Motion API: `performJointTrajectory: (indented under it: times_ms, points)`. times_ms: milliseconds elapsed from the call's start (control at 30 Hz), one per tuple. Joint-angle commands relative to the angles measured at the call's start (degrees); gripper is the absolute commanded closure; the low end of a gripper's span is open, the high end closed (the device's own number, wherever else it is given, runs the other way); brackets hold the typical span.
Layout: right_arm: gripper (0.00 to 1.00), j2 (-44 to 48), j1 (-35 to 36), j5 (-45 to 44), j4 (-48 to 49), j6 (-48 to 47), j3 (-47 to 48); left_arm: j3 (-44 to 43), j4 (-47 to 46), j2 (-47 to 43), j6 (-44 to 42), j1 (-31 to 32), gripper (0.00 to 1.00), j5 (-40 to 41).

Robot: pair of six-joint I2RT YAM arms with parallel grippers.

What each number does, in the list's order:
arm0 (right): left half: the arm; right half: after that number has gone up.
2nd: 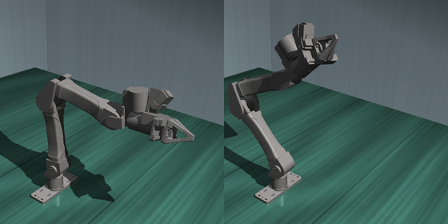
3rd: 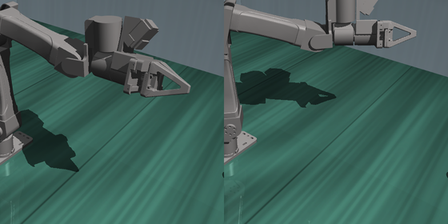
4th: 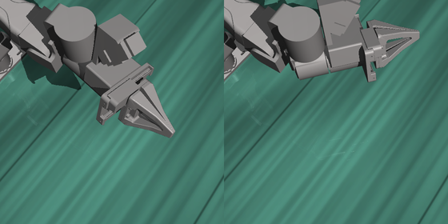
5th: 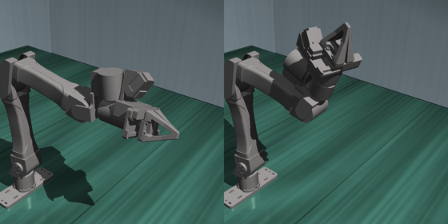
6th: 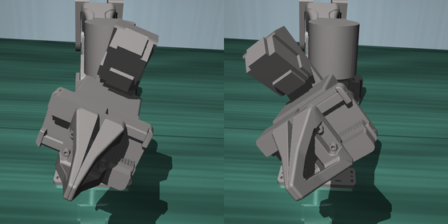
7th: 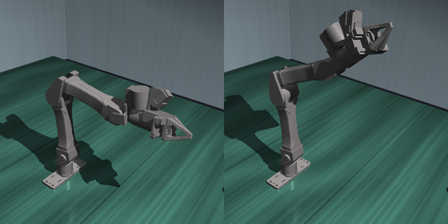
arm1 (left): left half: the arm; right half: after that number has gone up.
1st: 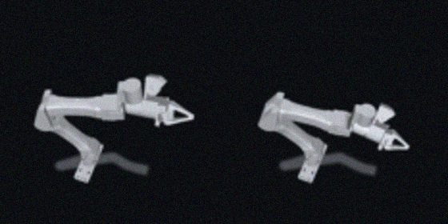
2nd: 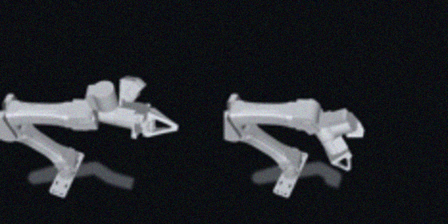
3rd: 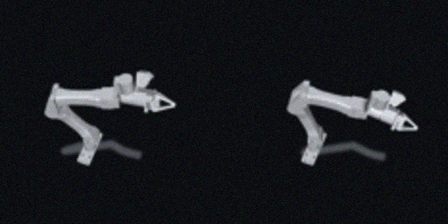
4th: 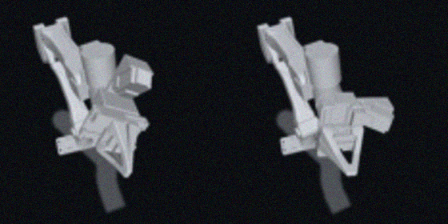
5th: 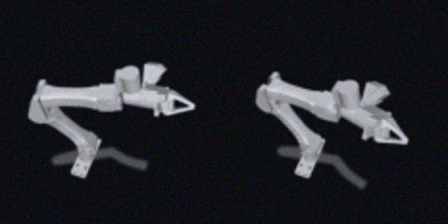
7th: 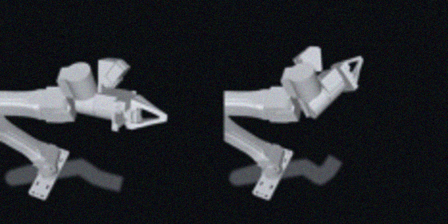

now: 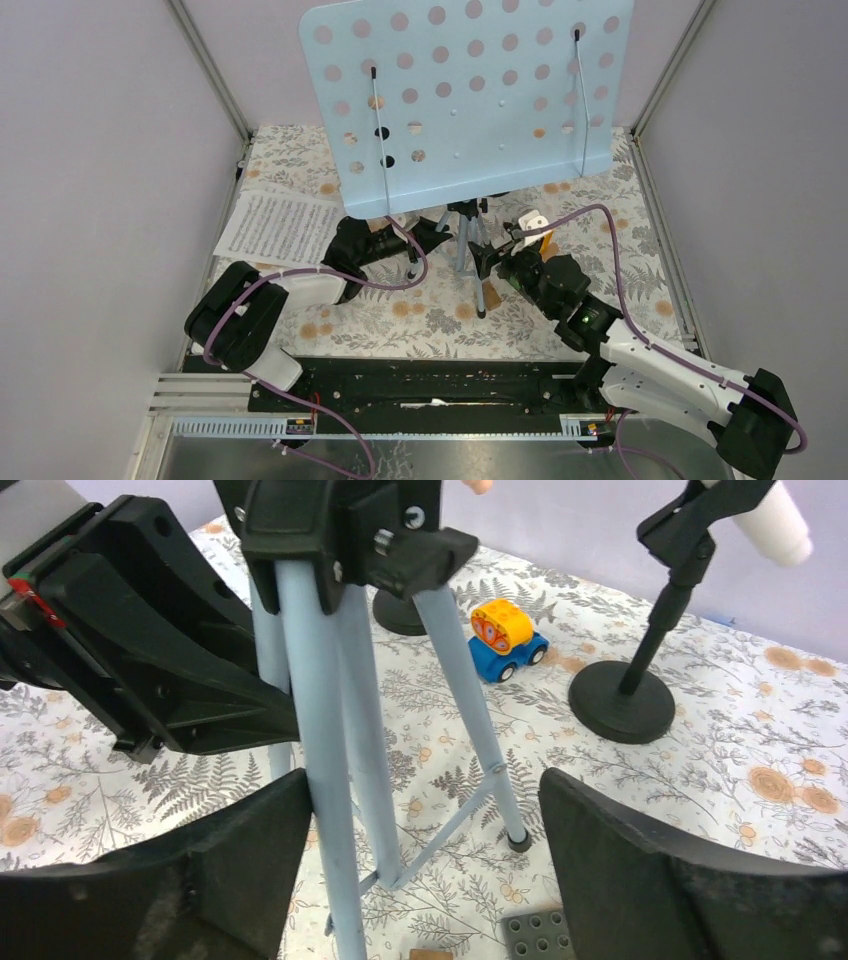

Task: Pack up the instrument practice props

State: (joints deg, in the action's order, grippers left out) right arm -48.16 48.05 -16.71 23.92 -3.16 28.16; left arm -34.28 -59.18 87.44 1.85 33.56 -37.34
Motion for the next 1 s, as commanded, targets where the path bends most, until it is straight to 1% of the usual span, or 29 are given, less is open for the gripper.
performJointTrajectory:
  times_ms: [0,67,133,167,200,300,333,367,633,833,967]
  points:
    - [0.07,2.32,-0.62,-3.43,5.41,1.86,-2.47,1.33,1.87,-1.42,5.48,0.68,0.96,1.13]
    - [0.02,2.01,-0.62,-2.7,8.35,2.32,-2.72,1.52,1.63,-1.53,6.07,1.32,0.84,1.34]
    - [0.0,1.22,-0.63,-0.94,11.8,2.79,-2.9,2.07,1.11,-1.71,6.42,1.95,0.72,1.57]
    - [0.0,0.67,-0.66,0.5,14.06,2.81,-3.07,2.62,0.64,-1.86,6.75,2.17,0.54,2.02]
    - [0.0,-0.22,-0.61,1.47,16.73,3.55,-3.37,3.05,0.3,-2.08,7.02,2.36,0.4,2.56]
    - [0.0,-3.74,-0.61,2.67,25.39,4.05,-3.98,5.23,-1.78,-3.23,8.01,2.51,0.13,3.92]
    - [0.0,-5.06,-0.63,2.49,26.9,3.62,-3.61,5.92,-2.37,-3.59,8.34,2.49,0.05,4.17]
    - [0.0,-6.57,-0.63,2.26,27.86,3.42,-3.01,6.46,-2.62,-3.92,8.62,2.55,0.02,4.2]
    - [0.0,-16.61,-0.6,0.35,36.19,3.38,0.36,8.85,-2.84,-5.5,8.64,4.62,0.01,5.47]
    - [0.0,-22.41,-0.62,1.31,43.74,0.82,1.47,9.51,-10.18,-0.3,9.72,11.82,0.01,9.61]
    - [0.0,-24.7,-0.5,2.51,44.45,0.82,3.1,8.62,-14.56,4.07,10.1,16.63,0.01,11.86]
